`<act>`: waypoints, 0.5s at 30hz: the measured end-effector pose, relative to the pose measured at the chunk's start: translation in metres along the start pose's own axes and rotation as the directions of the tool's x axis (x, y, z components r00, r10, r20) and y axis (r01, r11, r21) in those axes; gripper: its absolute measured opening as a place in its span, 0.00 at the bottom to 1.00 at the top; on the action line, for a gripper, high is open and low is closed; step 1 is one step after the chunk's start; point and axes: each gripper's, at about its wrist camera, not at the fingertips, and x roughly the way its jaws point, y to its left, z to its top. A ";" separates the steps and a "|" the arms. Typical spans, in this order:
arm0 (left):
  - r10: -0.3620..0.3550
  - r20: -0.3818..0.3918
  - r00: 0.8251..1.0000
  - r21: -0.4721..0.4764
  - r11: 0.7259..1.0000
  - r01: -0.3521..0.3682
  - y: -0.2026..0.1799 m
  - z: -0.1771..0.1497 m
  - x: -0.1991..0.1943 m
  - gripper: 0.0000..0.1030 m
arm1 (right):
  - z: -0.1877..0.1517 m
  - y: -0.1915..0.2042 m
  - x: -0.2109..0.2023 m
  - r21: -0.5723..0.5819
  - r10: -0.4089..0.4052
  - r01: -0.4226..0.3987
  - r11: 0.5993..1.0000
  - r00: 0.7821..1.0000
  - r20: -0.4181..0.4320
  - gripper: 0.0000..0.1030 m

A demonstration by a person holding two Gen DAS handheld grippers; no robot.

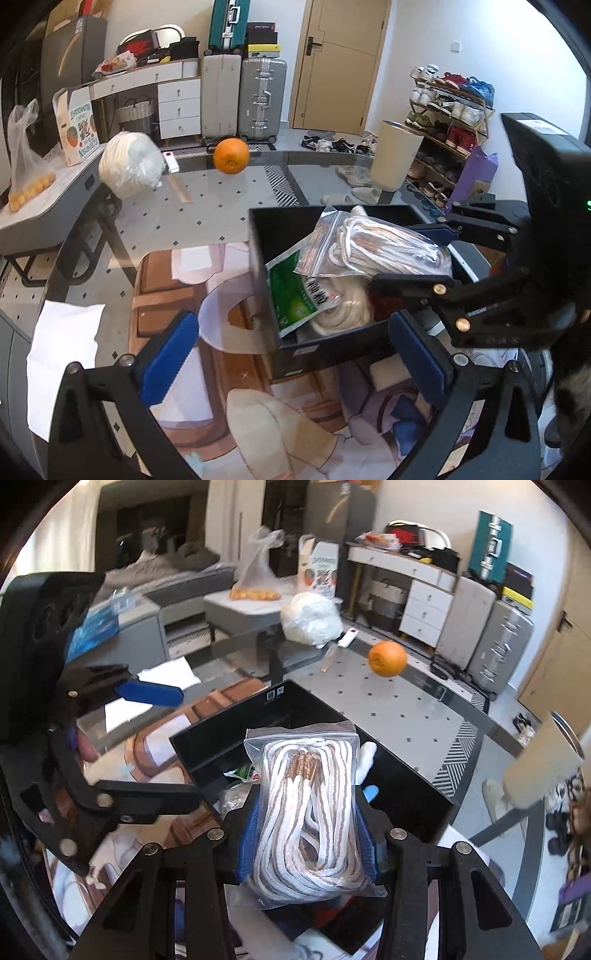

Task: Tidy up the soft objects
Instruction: 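Open right gripper to drop bagged rope while left gripper drops green packet into box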

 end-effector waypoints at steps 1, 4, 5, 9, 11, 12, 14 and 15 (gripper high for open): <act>0.002 0.000 1.000 -0.005 1.000 -0.002 0.002 -0.001 0.000 1.00 | 0.001 -0.001 0.006 -0.010 0.004 -0.004 1.000 1.000 -0.014 0.44; 0.007 -0.007 1.000 -0.016 1.000 -0.007 0.005 -0.005 0.000 1.00 | 0.003 -0.006 0.017 0.000 0.031 -0.031 1.000 0.999 -0.028 0.44; 0.008 -0.008 1.000 -0.018 1.000 -0.008 0.005 -0.006 0.000 1.00 | 0.004 -0.008 0.018 0.004 0.037 -0.036 0.999 0.999 -0.033 0.44; 0.009 -0.012 1.000 -0.023 1.000 -0.009 0.006 -0.011 -0.001 1.00 | 0.007 -0.012 0.026 0.023 0.035 -0.034 0.999 0.998 -0.043 0.44; 0.010 -0.014 1.000 -0.020 1.000 -0.010 0.005 -0.012 -0.002 1.00 | 0.007 -0.014 0.025 0.027 0.029 -0.028 0.999 0.999 -0.040 0.46; 0.013 -0.015 1.000 -0.017 1.000 -0.013 0.005 -0.012 -0.002 1.00 | 0.006 -0.013 0.023 0.027 0.023 -0.022 0.999 0.999 -0.036 0.49; 0.016 -0.019 1.000 -0.016 1.000 -0.016 0.004 -0.014 -0.003 1.00 | 0.006 -0.011 0.019 0.028 0.003 -0.002 1.000 1.000 -0.029 0.59; 0.016 -0.020 1.000 -0.016 1.000 -0.016 0.004 -0.015 -0.003 1.00 | 0.005 -0.010 0.015 0.026 -0.005 0.006 1.000 1.000 -0.027 0.71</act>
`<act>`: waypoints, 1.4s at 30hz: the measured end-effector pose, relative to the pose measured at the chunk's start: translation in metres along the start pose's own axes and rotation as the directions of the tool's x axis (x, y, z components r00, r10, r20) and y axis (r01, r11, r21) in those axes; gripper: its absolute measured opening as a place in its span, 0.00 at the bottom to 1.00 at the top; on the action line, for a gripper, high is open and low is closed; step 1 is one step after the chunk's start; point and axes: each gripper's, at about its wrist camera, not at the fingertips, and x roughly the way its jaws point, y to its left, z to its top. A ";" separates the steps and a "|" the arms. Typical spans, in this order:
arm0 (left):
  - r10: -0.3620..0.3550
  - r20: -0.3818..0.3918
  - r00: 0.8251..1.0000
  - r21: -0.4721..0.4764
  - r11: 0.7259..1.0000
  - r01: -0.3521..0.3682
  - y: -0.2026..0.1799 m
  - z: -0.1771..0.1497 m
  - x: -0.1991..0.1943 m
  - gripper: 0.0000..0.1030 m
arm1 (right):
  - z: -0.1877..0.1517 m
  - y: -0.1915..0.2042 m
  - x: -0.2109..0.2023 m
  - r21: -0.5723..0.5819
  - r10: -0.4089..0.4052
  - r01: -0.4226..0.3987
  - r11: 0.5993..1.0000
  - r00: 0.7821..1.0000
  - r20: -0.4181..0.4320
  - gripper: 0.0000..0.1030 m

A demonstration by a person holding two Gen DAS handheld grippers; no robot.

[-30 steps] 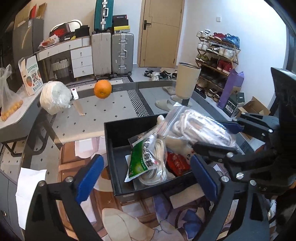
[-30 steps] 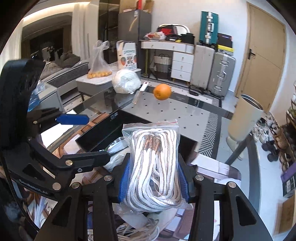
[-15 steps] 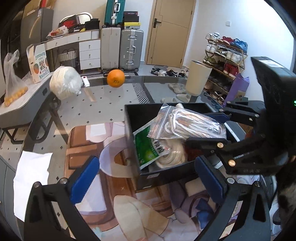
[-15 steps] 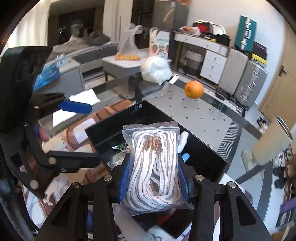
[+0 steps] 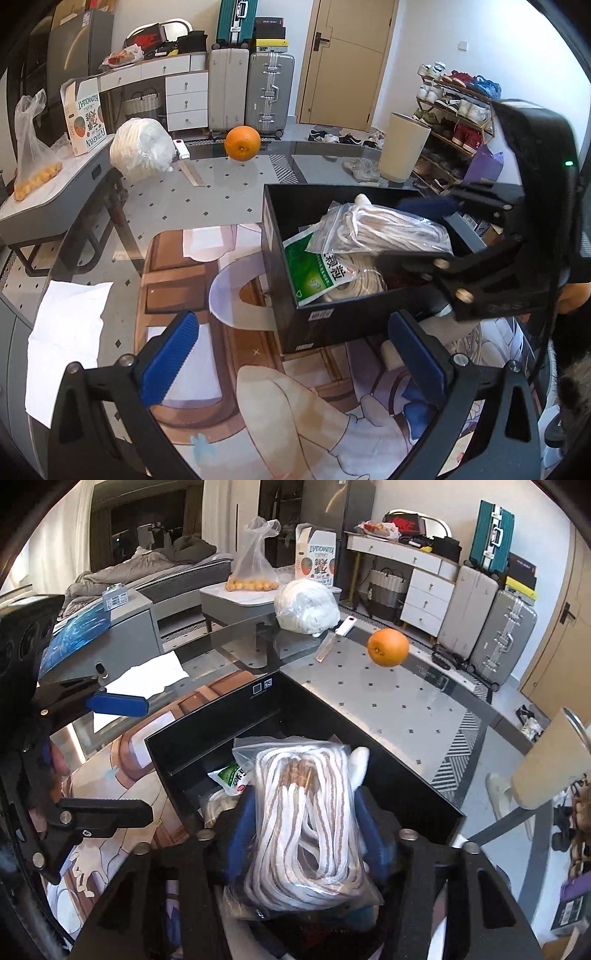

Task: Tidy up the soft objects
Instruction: 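Open right gripper to drop bagged rope while left gripper drops green packet into box, then move right tool to white cable coil while left tool approaches white foam piece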

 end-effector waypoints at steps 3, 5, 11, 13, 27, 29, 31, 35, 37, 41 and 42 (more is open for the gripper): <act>0.004 0.000 1.000 0.001 1.000 -0.004 0.000 -0.003 -0.002 1.00 | -0.002 0.005 -0.016 -0.008 -0.025 0.025 1.000 0.999 0.033 0.76; 0.004 0.002 1.000 0.003 1.000 -0.004 -0.001 -0.004 -0.004 1.00 | -0.007 0.007 -0.030 0.000 -0.047 0.047 0.999 0.998 0.053 0.81; -0.011 0.013 1.000 0.026 1.000 0.011 -0.010 -0.011 -0.011 1.00 | -0.028 0.010 -0.073 0.102 -0.111 0.101 0.990 0.989 0.096 0.96; -0.011 0.013 1.000 0.040 0.999 0.010 -0.014 -0.014 -0.012 1.00 | -0.038 0.009 -0.085 0.160 -0.124 0.108 0.981 0.987 0.098 0.97; -0.008 0.015 1.000 0.084 0.996 0.007 -0.030 -0.043 -0.018 1.00 | -0.115 0.015 -0.098 0.451 -0.133 0.123 0.884 0.991 -0.010 0.99; -0.001 0.017 1.000 0.082 0.997 0.000 -0.030 -0.046 -0.017 1.00 | -0.121 0.019 -0.094 0.463 -0.119 0.120 0.878 0.992 -0.031 0.99; -0.001 0.017 1.000 0.078 0.997 0.000 -0.028 -0.048 -0.016 1.00 | -0.126 0.023 -0.087 0.472 -0.106 0.116 0.874 0.993 -0.046 0.99; -0.004 0.019 1.000 0.072 0.997 0.002 -0.026 -0.050 -0.015 1.00 | -0.128 0.031 -0.070 0.515 -0.069 0.098 0.852 0.995 -0.074 0.99; -0.001 0.019 1.000 0.073 0.997 0.000 -0.025 -0.050 -0.015 1.00 | -0.126 0.034 -0.064 0.519 -0.063 0.099 0.849 0.994 -0.087 0.99; 0.005 0.016 1.000 0.067 0.998 -0.006 -0.021 -0.050 -0.013 1.00 | -0.120 0.042 -0.054 0.523 -0.059 0.106 0.845 0.993 -0.106 0.99; 0.005 0.015 1.000 0.065 0.998 -0.006 -0.020 -0.051 -0.013 1.00 | -0.118 0.044 -0.050 0.523 -0.058 0.109 0.845 0.992 -0.113 0.99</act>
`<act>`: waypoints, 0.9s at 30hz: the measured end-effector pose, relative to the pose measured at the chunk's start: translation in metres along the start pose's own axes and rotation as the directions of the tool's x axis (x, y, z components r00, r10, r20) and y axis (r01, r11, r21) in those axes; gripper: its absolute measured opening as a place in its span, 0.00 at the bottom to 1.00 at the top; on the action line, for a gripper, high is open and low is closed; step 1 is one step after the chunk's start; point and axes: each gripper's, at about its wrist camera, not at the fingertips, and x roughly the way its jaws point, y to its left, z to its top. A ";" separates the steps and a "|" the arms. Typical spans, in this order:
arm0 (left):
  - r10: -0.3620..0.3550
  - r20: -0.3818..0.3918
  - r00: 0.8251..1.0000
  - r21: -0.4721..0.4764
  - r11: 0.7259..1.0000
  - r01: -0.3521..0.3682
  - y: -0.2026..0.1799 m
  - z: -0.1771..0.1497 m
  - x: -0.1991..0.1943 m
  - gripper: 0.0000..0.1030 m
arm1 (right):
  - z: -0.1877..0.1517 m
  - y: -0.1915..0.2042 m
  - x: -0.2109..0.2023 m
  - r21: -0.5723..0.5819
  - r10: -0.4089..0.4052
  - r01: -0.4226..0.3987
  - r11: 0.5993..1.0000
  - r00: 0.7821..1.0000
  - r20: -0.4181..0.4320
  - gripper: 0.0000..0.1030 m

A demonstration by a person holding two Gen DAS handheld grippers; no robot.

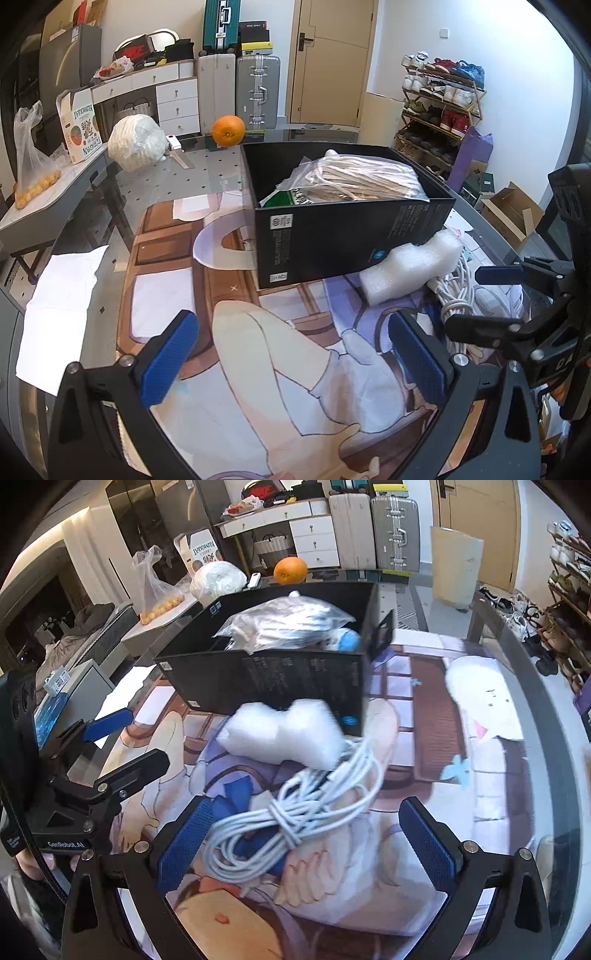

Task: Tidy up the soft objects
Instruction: 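Move right tool to white cable coil while left tool approaches white foam piece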

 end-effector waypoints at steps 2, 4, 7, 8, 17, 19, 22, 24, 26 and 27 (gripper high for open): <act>0.002 -0.003 1.000 -0.004 1.000 -0.002 0.002 -0.001 0.001 1.00 | 0.001 0.004 0.006 0.000 -0.020 0.020 1.000 1.000 -0.017 0.99; 0.001 -0.008 1.000 -0.007 1.000 -0.001 0.003 -0.002 0.002 1.00 | 0.000 0.007 0.012 0.002 -0.034 0.034 0.999 0.999 -0.028 0.99; -0.006 -0.008 1.000 -0.010 1.000 0.006 0.004 -0.003 0.002 1.00 | -0.001 0.007 0.018 -0.001 -0.072 0.072 0.997 0.996 -0.046 0.99; -0.007 -0.009 1.000 -0.006 1.000 0.007 0.003 -0.003 0.002 1.00 | -0.002 0.006 0.017 -0.006 -0.082 0.082 0.997 0.995 -0.049 0.99; -0.025 -0.029 0.999 0.019 1.000 0.025 -0.006 -0.001 0.008 1.00 | -0.013 -0.026 0.006 -0.047 -0.157 0.154 0.987 0.985 -0.066 0.99; -0.031 -0.033 0.999 0.027 0.999 0.032 -0.008 -0.001 0.009 1.00 | -0.014 -0.033 0.005 -0.040 -0.168 0.166 0.985 0.984 -0.062 0.99; -0.038 -0.054 0.998 0.057 0.998 0.041 -0.016 0.000 0.013 1.00 | -0.014 -0.043 0.004 -0.037 -0.184 0.182 0.983 0.982 -0.053 0.99; -0.040 -0.063 0.997 0.076 0.996 0.045 -0.021 0.000 0.016 1.00 | -0.012 -0.045 0.004 -0.047 -0.181 0.179 0.983 0.982 -0.048 0.99; -0.048 -0.072 0.996 0.093 0.994 0.055 -0.027 0.002 0.019 1.00 | -0.011 -0.046 0.005 -0.067 -0.186 0.183 0.981 0.982 -0.038 0.99; -0.052 -0.075 0.996 0.101 0.993 0.060 -0.030 0.003 0.020 1.00 | -0.010 -0.045 0.005 -0.081 -0.191 0.188 0.979 0.981 -0.032 0.99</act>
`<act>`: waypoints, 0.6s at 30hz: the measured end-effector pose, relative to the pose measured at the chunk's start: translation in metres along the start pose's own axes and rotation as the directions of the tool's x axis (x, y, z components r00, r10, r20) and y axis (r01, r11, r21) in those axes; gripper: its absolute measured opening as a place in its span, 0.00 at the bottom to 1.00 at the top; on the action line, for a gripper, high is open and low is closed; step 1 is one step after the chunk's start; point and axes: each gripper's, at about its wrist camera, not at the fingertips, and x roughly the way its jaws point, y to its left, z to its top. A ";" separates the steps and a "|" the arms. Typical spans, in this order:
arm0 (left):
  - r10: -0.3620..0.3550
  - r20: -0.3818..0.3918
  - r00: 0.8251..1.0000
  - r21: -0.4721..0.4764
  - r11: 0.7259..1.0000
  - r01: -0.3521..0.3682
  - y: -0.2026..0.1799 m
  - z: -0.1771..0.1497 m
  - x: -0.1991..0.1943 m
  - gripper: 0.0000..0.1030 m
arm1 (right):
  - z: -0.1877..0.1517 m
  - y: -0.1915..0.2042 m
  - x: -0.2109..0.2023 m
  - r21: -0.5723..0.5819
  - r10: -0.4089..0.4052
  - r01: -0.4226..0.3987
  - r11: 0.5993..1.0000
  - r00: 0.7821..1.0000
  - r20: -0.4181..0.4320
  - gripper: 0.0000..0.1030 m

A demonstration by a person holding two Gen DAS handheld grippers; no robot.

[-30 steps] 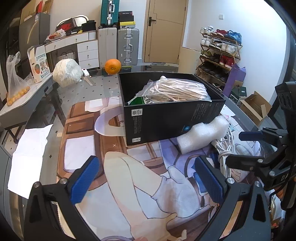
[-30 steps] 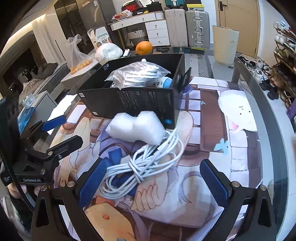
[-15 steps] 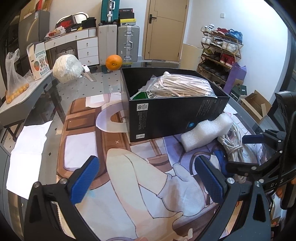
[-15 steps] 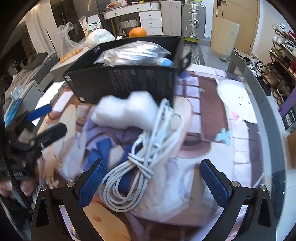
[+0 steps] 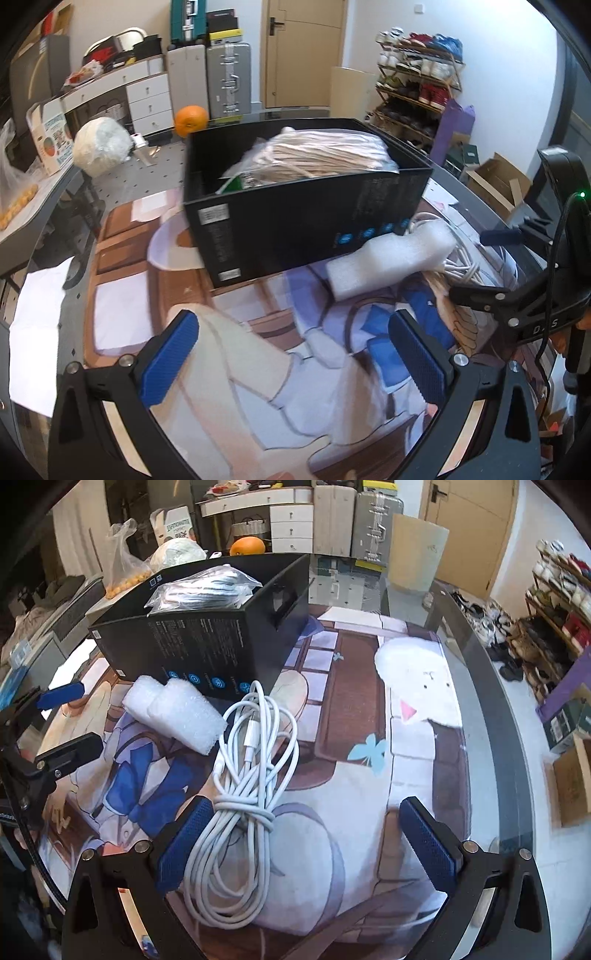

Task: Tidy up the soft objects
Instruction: 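Move right tool to white cable coil while left tool approaches white foam piece, then close right gripper on white cable coil while left gripper grasps white foam piece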

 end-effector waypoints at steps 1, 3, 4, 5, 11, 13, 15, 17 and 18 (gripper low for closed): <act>-0.003 -0.003 1.000 0.010 1.000 0.003 -0.003 0.002 0.001 1.00 | 0.001 0.001 0.000 -0.009 -0.005 0.005 1.000 1.000 0.005 0.99; -0.006 -0.009 1.000 0.033 0.999 0.006 -0.010 0.006 0.005 1.00 | 0.001 0.002 0.000 -0.024 0.001 -0.001 1.000 1.000 0.016 0.99; -0.009 -0.013 1.000 0.042 0.999 0.010 -0.012 0.007 0.006 1.00 | 0.001 0.002 0.001 -0.030 0.004 -0.004 1.000 1.000 0.019 0.99; -0.013 -0.015 1.000 0.052 0.999 0.014 -0.016 0.009 0.008 1.00 | 0.001 0.001 0.001 -0.032 0.007 -0.006 0.999 1.000 0.024 0.99; -0.074 -0.054 0.996 0.110 0.991 0.080 -0.036 0.018 0.018 1.00 | 0.000 -0.003 0.002 -0.040 0.024 -0.023 0.999 0.999 0.034 0.98; -0.102 -0.072 0.992 0.121 0.986 0.111 -0.039 0.020 0.020 1.00 | -0.001 -0.005 0.002 -0.042 0.029 -0.027 0.999 0.999 0.033 0.98; -0.136 -0.091 0.987 0.127 0.981 0.146 -0.043 0.021 0.023 1.00 | -0.002 -0.008 0.002 -0.046 0.031 -0.029 0.999 0.999 0.035 0.98; -0.143 -0.118 0.983 0.124 0.980 0.158 -0.045 0.023 0.027 1.00 | -0.004 -0.010 0.002 -0.048 0.037 -0.035 0.998 0.999 0.037 0.98; -0.144 -0.120 0.982 0.128 0.979 0.159 -0.047 0.024 0.027 1.00 | -0.004 -0.010 0.002 -0.047 0.041 -0.039 0.998 0.998 0.038 0.98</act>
